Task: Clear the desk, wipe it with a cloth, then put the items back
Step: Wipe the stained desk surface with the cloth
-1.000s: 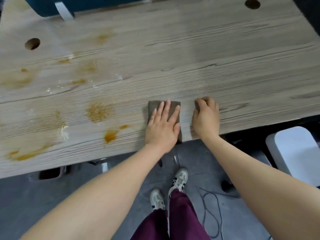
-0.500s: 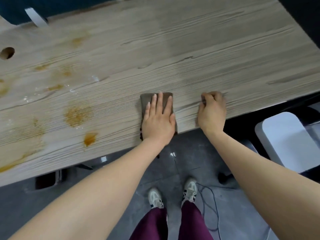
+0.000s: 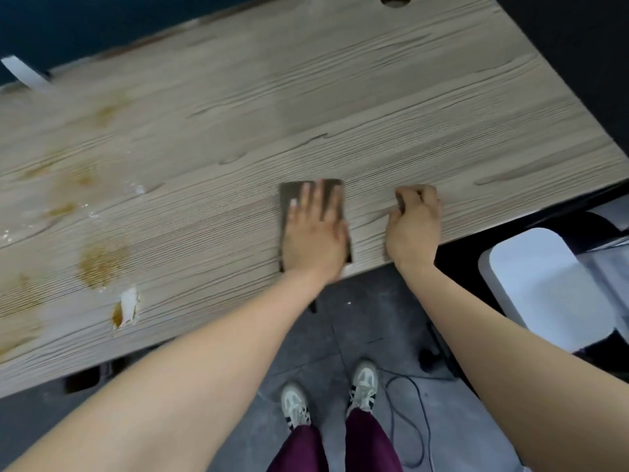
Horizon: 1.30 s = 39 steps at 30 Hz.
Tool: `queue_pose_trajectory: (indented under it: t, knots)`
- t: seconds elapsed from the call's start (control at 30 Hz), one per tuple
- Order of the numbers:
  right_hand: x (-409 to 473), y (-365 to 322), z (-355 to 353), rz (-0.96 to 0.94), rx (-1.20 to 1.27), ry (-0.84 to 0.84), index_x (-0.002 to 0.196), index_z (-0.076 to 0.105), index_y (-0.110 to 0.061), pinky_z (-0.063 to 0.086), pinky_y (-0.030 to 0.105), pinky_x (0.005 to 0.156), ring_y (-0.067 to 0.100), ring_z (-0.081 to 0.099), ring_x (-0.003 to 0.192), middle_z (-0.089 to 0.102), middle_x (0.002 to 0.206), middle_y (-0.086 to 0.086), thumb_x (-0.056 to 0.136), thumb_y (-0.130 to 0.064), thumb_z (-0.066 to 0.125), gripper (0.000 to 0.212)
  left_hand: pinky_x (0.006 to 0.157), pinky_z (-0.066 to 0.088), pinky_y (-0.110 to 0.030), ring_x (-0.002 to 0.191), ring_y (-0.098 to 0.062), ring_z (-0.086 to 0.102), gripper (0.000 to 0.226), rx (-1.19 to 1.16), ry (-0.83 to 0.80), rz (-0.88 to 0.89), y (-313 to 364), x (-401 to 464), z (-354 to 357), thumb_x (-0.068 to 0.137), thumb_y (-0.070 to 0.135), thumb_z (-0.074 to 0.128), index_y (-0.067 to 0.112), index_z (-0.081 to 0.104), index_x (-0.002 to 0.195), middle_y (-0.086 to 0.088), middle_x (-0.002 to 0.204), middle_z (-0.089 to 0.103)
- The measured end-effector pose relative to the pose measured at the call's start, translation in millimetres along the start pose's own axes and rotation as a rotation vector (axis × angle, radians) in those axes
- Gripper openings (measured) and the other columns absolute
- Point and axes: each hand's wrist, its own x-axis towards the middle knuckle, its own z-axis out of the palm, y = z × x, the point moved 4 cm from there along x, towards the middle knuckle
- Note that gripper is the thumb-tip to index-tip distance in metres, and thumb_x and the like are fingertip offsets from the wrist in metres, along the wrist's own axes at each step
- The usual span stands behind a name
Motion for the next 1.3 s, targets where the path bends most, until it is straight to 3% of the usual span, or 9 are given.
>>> queue_pose_trajectory:
  t: [0.17, 0.23, 0.33, 0.4, 0.63, 0.9, 1.0, 1.17, 1.3]
  knots:
    - [11.1, -2.6, 0.6, -0.009, 0.012, 0.002, 0.122, 0.059, -0.004, 0.037, 0.029, 0.096, 0.027, 0.042, 0.113, 0.047, 0.123, 0.012, 0.091, 0.000, 0.046, 0.034, 0.114, -0.006, -0.030, 0.146, -0.018, 0.004, 0.054, 0.002, -0.072, 0.406, 17.4, 3.8, -0.3, 0.097, 0.042, 0.018, 0.030, 0.014, 0.150, 0.001, 0.158, 0.009]
    - [12.9, -8.0, 3.9, -0.016, 0.002, 0.000, 0.121, 0.060, -0.005, 0.039, 0.032, 0.096, 0.028, 0.042, 0.113, 0.048, 0.122, 0.013, 0.088, 0.005, 0.045, 0.038, 0.114, -0.005, -0.032, 0.146, -0.020, 0.003, 0.055, 0.049, -0.037, 0.294, -22.9, 12.9, -3.4, 0.097, 0.042, 0.017, 0.029, 0.011, 0.150, 0.000, 0.159, 0.008]
    - [10.5, -21.9, 13.6, -0.062, -0.040, -0.059, 0.120, 0.061, -0.008, 0.038, 0.031, 0.094, 0.025, 0.040, 0.112, 0.048, 0.122, 0.009, 0.084, 0.008, 0.047, 0.041, 0.118, -0.004, -0.036, 0.146, -0.020, -0.002, 0.053, 0.009, 0.002, -0.141, -79.1, 26.0, -8.8, 0.100, 0.038, 0.021, 0.027, 0.009, 0.151, -0.002, 0.159, 0.003]
    - [6.6, -31.1, 20.8, -0.082, -0.045, -0.093, 0.119, 0.062, -0.009, 0.038, 0.033, 0.093, 0.024, 0.039, 0.111, 0.049, 0.122, 0.008, 0.083, 0.009, 0.047, 0.043, 0.118, -0.003, -0.036, 0.146, -0.020, -0.002, 0.053, 0.002, 0.027, -0.243, -74.9, 18.5, -6.0, 0.100, 0.035, 0.022, 0.025, 0.009, 0.151, -0.003, 0.159, 0.001]
    - [-10.3, -73.6, 52.3, -0.131, -0.096, -0.163, 0.115, 0.063, -0.011, 0.032, 0.029, 0.088, 0.026, 0.040, 0.110, 0.049, 0.122, 0.008, 0.084, 0.005, 0.048, 0.038, 0.115, 0.003, -0.032, 0.145, -0.019, 0.011, 0.056, 0.009, -0.033, 0.154, -60.2, -21.2, -2.4, 0.095, 0.042, 0.017, 0.030, 0.017, 0.149, 0.001, 0.158, 0.014]
    - [-33.9, -131.6, 99.9, -0.163, -0.150, -0.222, 0.120, 0.060, -0.011, 0.035, 0.032, 0.089, 0.025, 0.038, 0.113, 0.046, 0.126, 0.006, 0.085, 0.005, 0.049, 0.040, 0.118, -0.004, -0.036, 0.146, -0.020, -0.003, 0.054, -0.001, 0.014, -0.318, -227.7, 30.1, -23.8, 0.100, 0.036, 0.024, 0.026, 0.009, 0.151, -0.002, 0.159, 0.000]
    - [-39.3, -156.0, 118.9, -0.169, -0.160, -0.246, 0.111, 0.062, -0.009, 0.035, 0.033, 0.087, 0.027, 0.040, 0.112, 0.048, 0.123, 0.008, 0.083, 0.004, 0.048, 0.034, 0.116, -0.007, -0.036, 0.146, -0.020, -0.007, 0.055, 0.014, 0.011, -0.245, -201.1, 10.6, -18.9, 0.100, 0.036, 0.021, 0.025, 0.003, 0.151, -0.004, 0.159, -0.006]
    - [-36.5, -175.5, 135.3, -0.077, -0.159, -0.196, 0.107, 0.064, -0.011, 0.036, 0.035, 0.089, 0.031, 0.041, 0.110, 0.050, 0.120, 0.010, 0.086, -0.004, 0.047, 0.028, 0.119, 0.002, -0.036, 0.146, -0.017, -0.001, 0.058, -0.007, -0.081, 0.175, -187.5, -30.5, -19.1, 0.093, 0.045, 0.009, 0.031, 0.007, 0.150, 0.002, 0.159, -0.001]
    - [-35.9, -175.6, 136.9, -0.074, -0.210, -0.208, 0.116, 0.061, -0.012, 0.037, 0.034, 0.086, 0.030, 0.040, 0.111, 0.048, 0.124, 0.008, 0.083, 0.005, 0.048, 0.039, 0.117, -0.006, -0.033, 0.146, -0.016, -0.007, 0.054, -0.006, -0.064, -0.121, -267.4, 16.4, -30.5, 0.100, 0.042, 0.020, 0.032, 0.002, 0.150, 0.002, 0.159, -0.007]
